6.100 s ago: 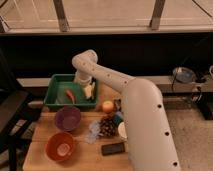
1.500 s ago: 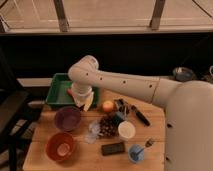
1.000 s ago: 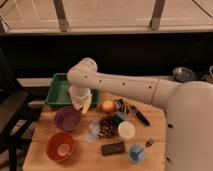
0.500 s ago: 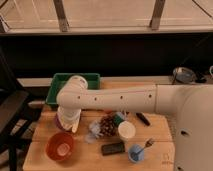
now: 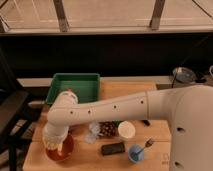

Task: Place banana in red bowl

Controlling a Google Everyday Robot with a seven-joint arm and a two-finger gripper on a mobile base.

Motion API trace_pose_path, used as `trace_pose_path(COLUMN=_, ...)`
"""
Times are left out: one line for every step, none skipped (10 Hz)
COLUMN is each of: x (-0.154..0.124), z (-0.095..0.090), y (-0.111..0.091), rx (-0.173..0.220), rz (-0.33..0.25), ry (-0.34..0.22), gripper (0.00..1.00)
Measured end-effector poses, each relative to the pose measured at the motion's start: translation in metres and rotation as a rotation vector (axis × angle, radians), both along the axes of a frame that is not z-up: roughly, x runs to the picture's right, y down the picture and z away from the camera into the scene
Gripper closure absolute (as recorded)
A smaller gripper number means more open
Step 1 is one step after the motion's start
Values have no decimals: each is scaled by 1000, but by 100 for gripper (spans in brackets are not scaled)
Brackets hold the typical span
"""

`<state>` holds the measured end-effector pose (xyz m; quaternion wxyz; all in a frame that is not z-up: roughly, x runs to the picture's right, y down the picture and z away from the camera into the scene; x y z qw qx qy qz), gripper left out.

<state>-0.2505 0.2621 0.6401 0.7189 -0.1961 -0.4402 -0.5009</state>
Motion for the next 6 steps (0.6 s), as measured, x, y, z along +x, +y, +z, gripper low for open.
trace_pose_path(x=-1, z=1, y=10, rx=-13, rz=-12, ry=-32, gripper=70)
trace_pose_path(x=1, z=3, y=16, rx=-19, rz=-7, ry=-30, gripper=61)
trace_pose_path(x=8, z=6, y=16, rx=-26, rz=17, ry=5, gripper=50)
trace_pose_path(x=17, z=9, y=13, rx=-22, rz=41, ry=42, gripper=40)
trace_pose_path(x=27, z=12, y=9, rx=-14, rz=64, ry=78, gripper=30)
trace_pose_path(x=32, z=14, y=6, rx=-9, rz=79, ry=106, gripper=23)
